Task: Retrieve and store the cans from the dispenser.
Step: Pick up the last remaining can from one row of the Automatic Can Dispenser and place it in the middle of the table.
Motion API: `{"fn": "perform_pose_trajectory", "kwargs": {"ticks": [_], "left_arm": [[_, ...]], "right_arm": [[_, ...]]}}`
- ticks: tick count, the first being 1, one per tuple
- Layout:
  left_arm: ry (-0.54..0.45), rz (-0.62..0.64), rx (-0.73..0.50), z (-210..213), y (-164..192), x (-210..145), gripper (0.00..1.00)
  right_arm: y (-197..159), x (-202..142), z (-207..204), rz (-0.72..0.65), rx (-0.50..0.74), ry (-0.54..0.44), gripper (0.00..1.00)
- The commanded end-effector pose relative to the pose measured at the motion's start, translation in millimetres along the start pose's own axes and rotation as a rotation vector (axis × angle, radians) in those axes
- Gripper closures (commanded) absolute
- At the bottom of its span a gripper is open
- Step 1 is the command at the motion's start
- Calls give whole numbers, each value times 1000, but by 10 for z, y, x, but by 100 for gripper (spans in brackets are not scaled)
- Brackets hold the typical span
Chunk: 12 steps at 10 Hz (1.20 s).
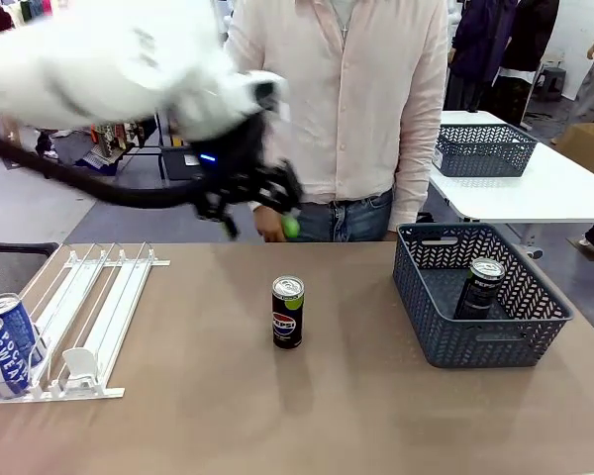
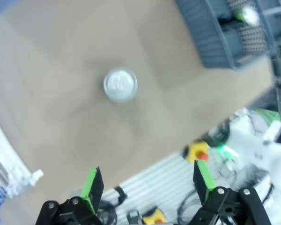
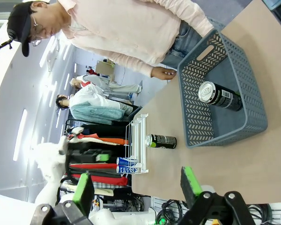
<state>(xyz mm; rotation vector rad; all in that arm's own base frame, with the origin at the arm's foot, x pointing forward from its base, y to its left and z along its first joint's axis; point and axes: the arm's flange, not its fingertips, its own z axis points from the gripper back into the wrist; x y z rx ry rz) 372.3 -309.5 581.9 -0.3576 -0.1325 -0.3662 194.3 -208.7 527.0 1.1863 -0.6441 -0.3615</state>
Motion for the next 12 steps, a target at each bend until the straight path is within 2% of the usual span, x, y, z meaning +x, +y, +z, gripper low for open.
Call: {"fn": "perform_pose_trajectory", "kwargs": {"ticks": [1, 2, 3, 4, 5, 7, 8, 9, 10, 12], "left_arm": [[-3, 100, -156, 526, 1011, -788, 0], [-50, 68, -388, 810, 1488, -1112, 0], [-196, 254, -478, 1071, 2035, -1496, 0], [-323, 351, -595, 1221, 2429, -1875, 0], [-399, 389, -724, 1287, 2765, -2243, 0], [-471, 452, -808, 1182, 3172, -2836, 0], [-480, 470, -794, 1108, 3241, -2972, 0], [-408, 531, -708, 1017, 3211, -2956, 0], [-472, 495, -786, 1341, 3334, -3003, 0], [-472, 495, -786, 1341, 3334, -3003, 0]], "right_arm": [[29, 33, 4, 25, 29, -14, 0], [29, 33, 4, 25, 29, -14, 0], [29, 33, 4, 25, 29, -14, 0], [29, 33, 4, 25, 29, -14, 0], [29, 33, 4, 25, 29, -14, 0], [29, 33, 4, 25, 29, -14, 0], [29, 33, 4, 25, 29, -14, 0], [29, 33, 4, 25, 29, -14, 0], [29, 33, 4, 25, 29, -14, 0], [29, 33, 4, 25, 29, -14, 0]]}}
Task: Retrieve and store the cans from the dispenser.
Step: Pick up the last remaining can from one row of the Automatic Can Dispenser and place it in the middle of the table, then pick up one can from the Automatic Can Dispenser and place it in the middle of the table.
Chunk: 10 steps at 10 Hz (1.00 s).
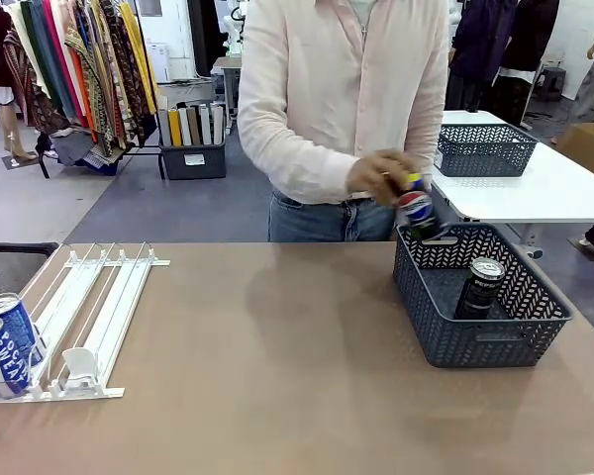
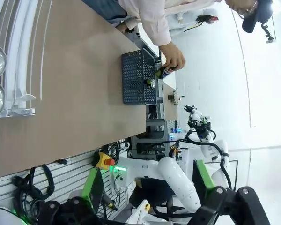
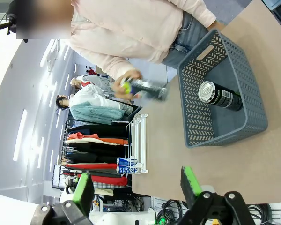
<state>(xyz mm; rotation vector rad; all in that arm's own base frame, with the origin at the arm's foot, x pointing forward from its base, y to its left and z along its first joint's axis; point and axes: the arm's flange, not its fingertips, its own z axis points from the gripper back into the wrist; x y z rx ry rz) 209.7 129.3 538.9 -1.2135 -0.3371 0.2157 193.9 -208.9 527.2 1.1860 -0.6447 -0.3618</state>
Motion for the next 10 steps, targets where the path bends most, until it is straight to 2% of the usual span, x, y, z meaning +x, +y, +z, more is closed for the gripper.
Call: {"fn": "perform_pose_trajectory", "kwargs": {"ticks": [1, 9, 10], "left_arm": [[4, -28, -19, 3, -46, 6, 0], [1, -4, 0, -7, -18, -16, 0], [52, -70, 274, -164, 14, 68, 0]], "right_arm": [[28, 34, 0, 25, 30, -13, 0], [28, 34, 0, 25, 30, -13, 0], [28, 34, 0, 25, 30, -13, 0]]}}
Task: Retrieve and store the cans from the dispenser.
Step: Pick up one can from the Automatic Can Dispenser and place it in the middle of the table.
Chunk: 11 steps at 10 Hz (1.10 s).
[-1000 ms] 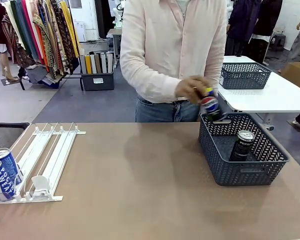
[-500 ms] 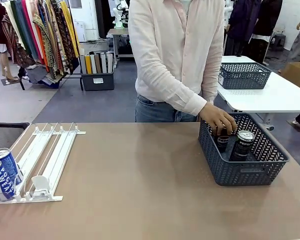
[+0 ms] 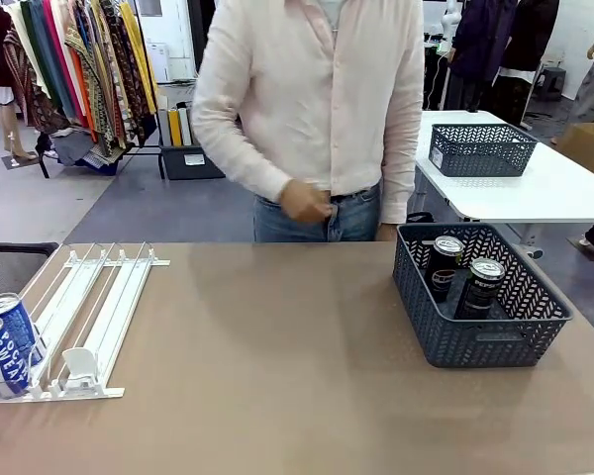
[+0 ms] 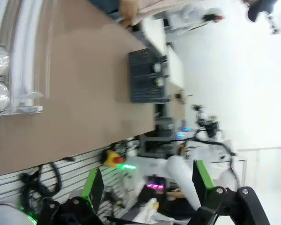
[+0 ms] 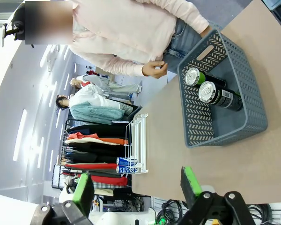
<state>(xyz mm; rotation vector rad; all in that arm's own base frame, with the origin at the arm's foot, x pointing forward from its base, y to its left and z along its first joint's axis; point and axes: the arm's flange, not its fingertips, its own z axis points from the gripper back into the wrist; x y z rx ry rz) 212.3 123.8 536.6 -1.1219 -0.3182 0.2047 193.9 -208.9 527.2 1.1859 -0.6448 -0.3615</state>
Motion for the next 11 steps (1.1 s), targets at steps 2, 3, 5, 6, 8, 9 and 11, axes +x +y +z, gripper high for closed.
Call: {"fn": "perform_pose_trajectory", "kwargs": {"ticks": [2, 3, 5, 6, 8, 9, 11], "left_arm": [[160, -304, 730, -188, -50, 57, 0], [294, -422, 927, -276, -45, -11, 0], [409, -631, 1071, -555, 20, -61, 0], [428, -732, 1046, -724, 34, -42, 0], [352, -385, 868, -572, -141, -5, 0], [352, -385, 868, -572, -141, -5, 0], [352, -385, 868, -572, -141, -5, 0]], "right_arm": [[27, 34, 0, 25, 30, -13, 0], [27, 34, 0, 25, 30, -13, 0], [27, 34, 0, 25, 30, -13, 0], [27, 34, 0, 25, 30, -13, 0], [27, 34, 0, 25, 30, -13, 0], [27, 34, 0, 25, 30, -13, 0], [27, 34, 0, 25, 30, -13, 0]]}}
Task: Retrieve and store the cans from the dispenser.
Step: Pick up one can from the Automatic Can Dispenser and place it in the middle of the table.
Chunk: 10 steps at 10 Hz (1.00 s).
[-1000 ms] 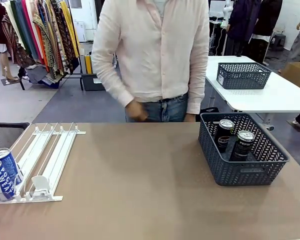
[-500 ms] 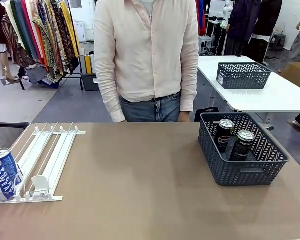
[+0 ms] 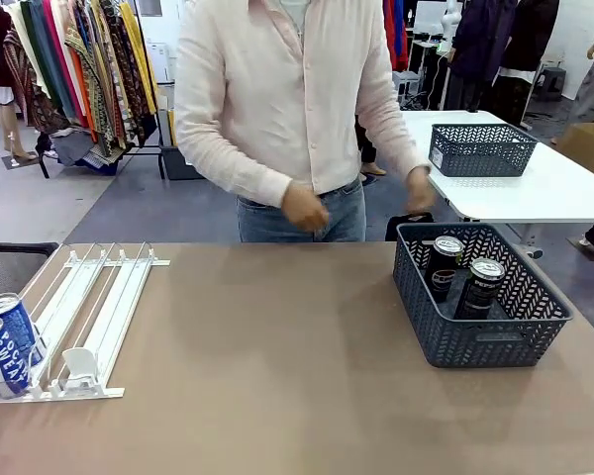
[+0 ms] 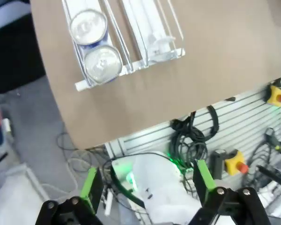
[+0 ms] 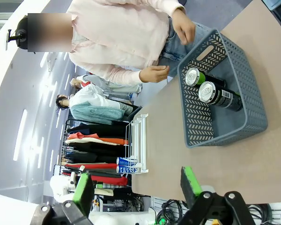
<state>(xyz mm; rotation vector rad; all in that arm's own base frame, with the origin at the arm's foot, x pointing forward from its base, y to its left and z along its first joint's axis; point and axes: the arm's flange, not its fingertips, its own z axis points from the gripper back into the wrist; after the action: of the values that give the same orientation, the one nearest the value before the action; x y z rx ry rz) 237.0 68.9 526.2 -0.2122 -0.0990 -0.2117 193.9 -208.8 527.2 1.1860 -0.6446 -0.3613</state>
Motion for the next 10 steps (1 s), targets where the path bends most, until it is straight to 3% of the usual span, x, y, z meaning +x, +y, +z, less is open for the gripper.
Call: {"fn": "perform_pose_trajectory", "kwargs": {"ticks": [1, 4, 7, 10], "left_arm": [[-9, -29, 24, 8, -51, 46, 0], [-63, 91, 87, -378, 48, 351, 0], [-31, 197, 200, -795, 112, 484, 0], [111, 205, 276, -1206, 104, 595, 0]], "right_arm": [[27, 34, 1, 25, 30, -14, 0], [27, 34, 1, 25, 30, -14, 0], [27, 34, 1, 25, 30, -14, 0], [27, 34, 1, 25, 30, -14, 0]]}}
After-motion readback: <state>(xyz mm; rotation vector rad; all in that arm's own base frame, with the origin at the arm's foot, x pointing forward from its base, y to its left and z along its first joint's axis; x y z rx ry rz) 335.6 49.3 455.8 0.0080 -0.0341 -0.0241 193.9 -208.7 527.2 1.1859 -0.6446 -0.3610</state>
